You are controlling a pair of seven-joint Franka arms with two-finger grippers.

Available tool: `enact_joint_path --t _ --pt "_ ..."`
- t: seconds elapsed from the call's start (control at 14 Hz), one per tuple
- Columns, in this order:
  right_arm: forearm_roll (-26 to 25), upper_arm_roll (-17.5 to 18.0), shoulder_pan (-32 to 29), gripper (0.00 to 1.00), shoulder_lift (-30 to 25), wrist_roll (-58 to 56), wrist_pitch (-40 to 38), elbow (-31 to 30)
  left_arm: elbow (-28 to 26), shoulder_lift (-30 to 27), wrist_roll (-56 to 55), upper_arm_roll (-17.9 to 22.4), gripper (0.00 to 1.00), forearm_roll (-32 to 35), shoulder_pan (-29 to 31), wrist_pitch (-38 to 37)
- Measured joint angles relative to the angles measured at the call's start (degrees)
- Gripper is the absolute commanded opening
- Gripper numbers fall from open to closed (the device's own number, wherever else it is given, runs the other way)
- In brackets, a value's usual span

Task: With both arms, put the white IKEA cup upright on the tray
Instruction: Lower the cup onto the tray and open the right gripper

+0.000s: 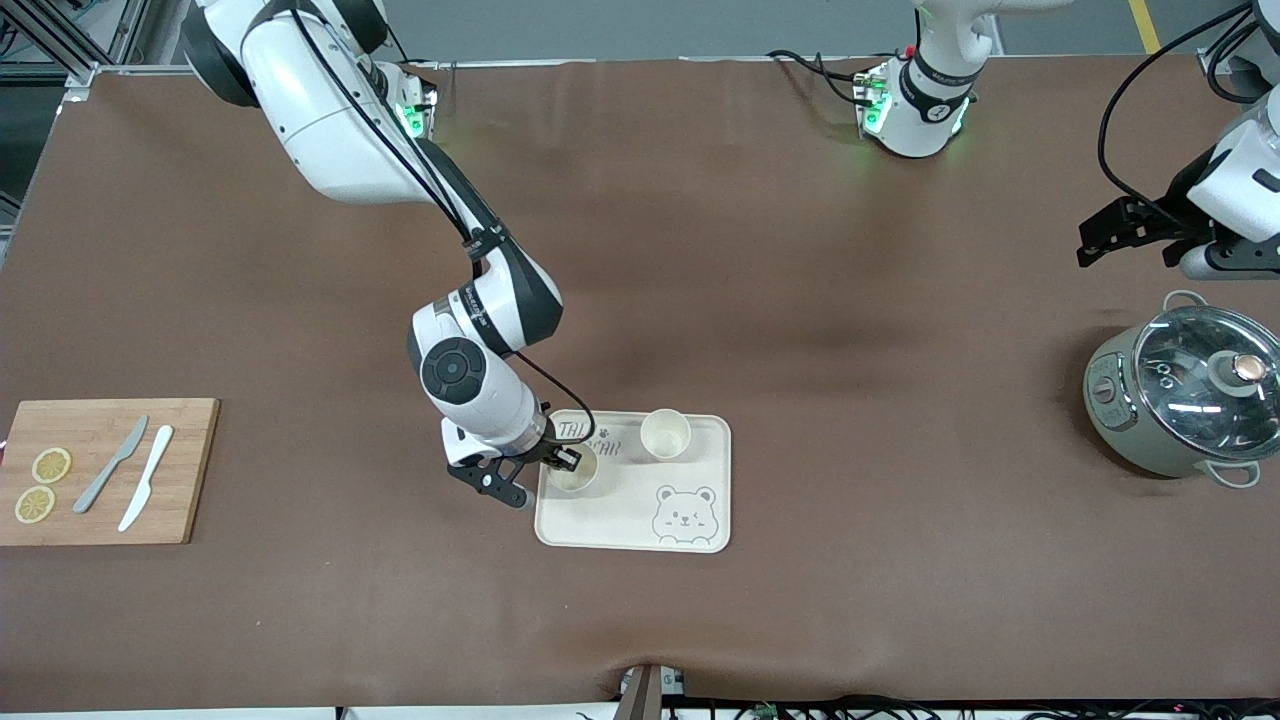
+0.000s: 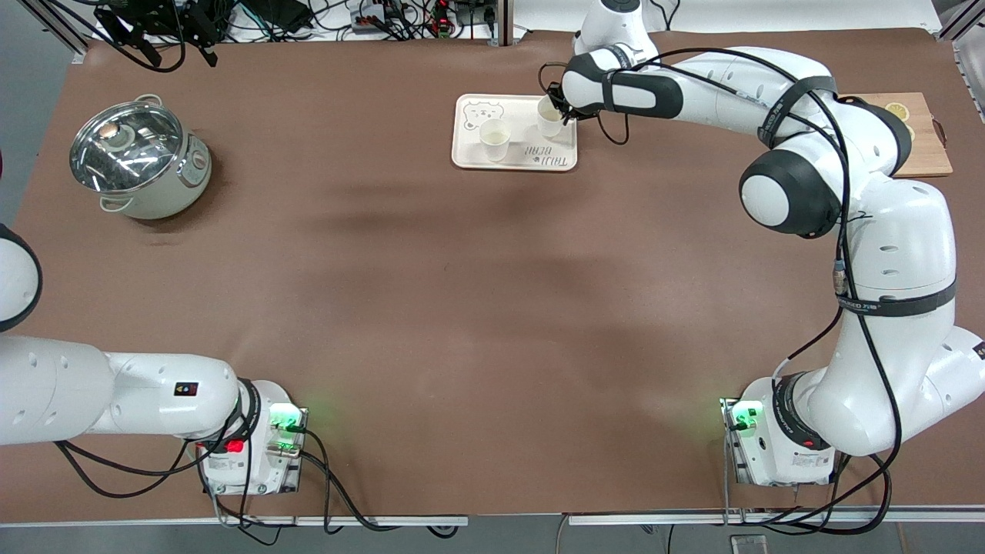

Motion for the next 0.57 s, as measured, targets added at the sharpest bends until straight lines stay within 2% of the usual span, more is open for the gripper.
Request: enact_joint_path --t 0.57 --pt "-1.7 -0.1 0.1 0.0 0.9 1.0 0.5 0.0 0.0 0.0 0.0 -0.1 1.0 0.0 -0.2 0.0"
